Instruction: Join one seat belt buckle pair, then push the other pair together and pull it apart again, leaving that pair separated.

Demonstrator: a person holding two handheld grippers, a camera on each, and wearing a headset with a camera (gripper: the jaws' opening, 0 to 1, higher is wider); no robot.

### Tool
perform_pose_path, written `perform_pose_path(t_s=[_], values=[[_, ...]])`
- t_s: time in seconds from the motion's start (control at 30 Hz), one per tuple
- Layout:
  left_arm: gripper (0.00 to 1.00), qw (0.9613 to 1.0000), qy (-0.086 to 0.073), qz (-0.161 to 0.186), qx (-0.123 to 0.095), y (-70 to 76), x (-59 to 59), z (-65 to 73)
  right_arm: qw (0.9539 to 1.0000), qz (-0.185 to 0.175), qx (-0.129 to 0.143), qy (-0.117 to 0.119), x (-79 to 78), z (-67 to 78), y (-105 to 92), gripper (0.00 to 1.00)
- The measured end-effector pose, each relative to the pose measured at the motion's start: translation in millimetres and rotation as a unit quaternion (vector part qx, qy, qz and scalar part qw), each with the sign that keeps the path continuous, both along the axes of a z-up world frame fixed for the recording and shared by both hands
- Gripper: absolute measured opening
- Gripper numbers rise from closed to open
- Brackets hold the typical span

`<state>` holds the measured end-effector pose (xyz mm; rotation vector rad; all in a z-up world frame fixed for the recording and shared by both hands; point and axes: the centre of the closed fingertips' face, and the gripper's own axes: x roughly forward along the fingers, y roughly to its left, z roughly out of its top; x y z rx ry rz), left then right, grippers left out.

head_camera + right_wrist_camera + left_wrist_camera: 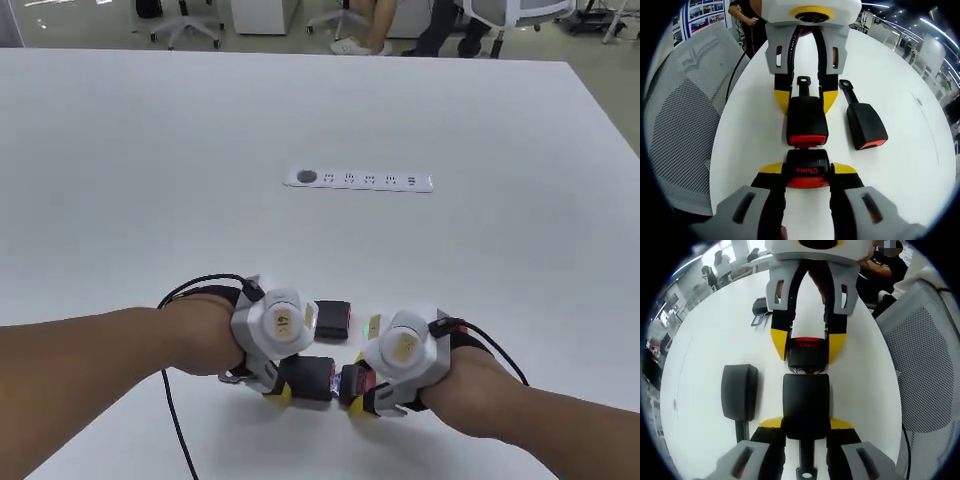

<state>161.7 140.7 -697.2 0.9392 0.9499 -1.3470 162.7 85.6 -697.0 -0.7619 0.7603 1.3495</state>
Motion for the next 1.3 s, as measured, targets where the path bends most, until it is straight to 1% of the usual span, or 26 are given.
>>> perform_pose_path(t_s=[0.07,0.1,0.17,0.27,0.33,0.43,0.5,0.57,0.67,0.73,0.87,0.97,1.2,1.3], values=[[0.31,1.0,0.0,0.0,-0.001,1.1,0.6,0.2,1.0,0.006,-0.006,0.0,-0.7,0.5,-0.4,0.31],[0.3,1.0,0.001,0.0,-0.001,0.9,0.6,0.3,0.9998,0.018,-0.012,-0.003,-0.8,0.7,-1.9,0.31],[0.3,1.0,0.002,-0.004,0.009,-0.4,0.6,0.2,0.9998,0.015,-0.012,0.005,-0.4,2.5,-2.3,0.31],[0.3,0.9998,0.006,-0.004,0.02,-1.3,1.2,0.5,0.9995,0.018,-0.024,0.009,0.4,3.1,-3.3,0.31],[0.3,0.9998,0.007,-0.001,0.019,-0.4,1.1,0.7,0.9994,0.019,-0.027,0.01,0.8,2.0,-3.8,0.31],[0.3,0.9999,0.007,0.009,0.007,0.7,0.1,1.0,0.9994,0.018,-0.028,0.009,-1.5,2.3,-4.3,0.31],[0.3,0.9999,0.006,0.014,0.005,1.5,0.3,0.6,0.9994,0.018,-0.028,0.008,-1.9,2.5,-4.5,0.31],[0.3,0.9998,0.005,0.019,0.009,-0.2,-1.9,1.5,0.9995,0.017,-0.027,0.009,-2.1,2.1,-4.8,0.31],[0.3,0.9997,0.006,0.016,0.017,0.7,1.2,-0.8,0.9994,0.018,-0.026,0.014,-2.2,2.1,-5.3,0.31],[0.3,0.9997,0.008,0.017,0.016,3.2,1.7,-1.2,0.9994,0.022,-0.026,0.013,-3.0,2.0,-5.2,0.31],[0.3,0.9997,0.008,0.021,0.012,3.8,1.0,-1.6,0.9992,0.026,-0.029,0.012,-3.7,1.3,-4.4,0.31],[0.3,0.9996,0.007,0.022,0.013,3.5,-1.4,-0.2,0.999,0.03,-0.03,0.011,-4.8,1.9,-5.5,0.31],[0.31,0.9995,0.008,0.027,0.015,5.3,-0.5,-5.1,0.999,0.032,-0.03,0.013,-4.6,1.3,-6.4,0.32],[0.31,0.9993,0.009,0.028,0.024,3.5,-2.1,-3.2,0.9986,0.034,-0.038,0.012,-5.1,0.1,-5.1,0.32]])
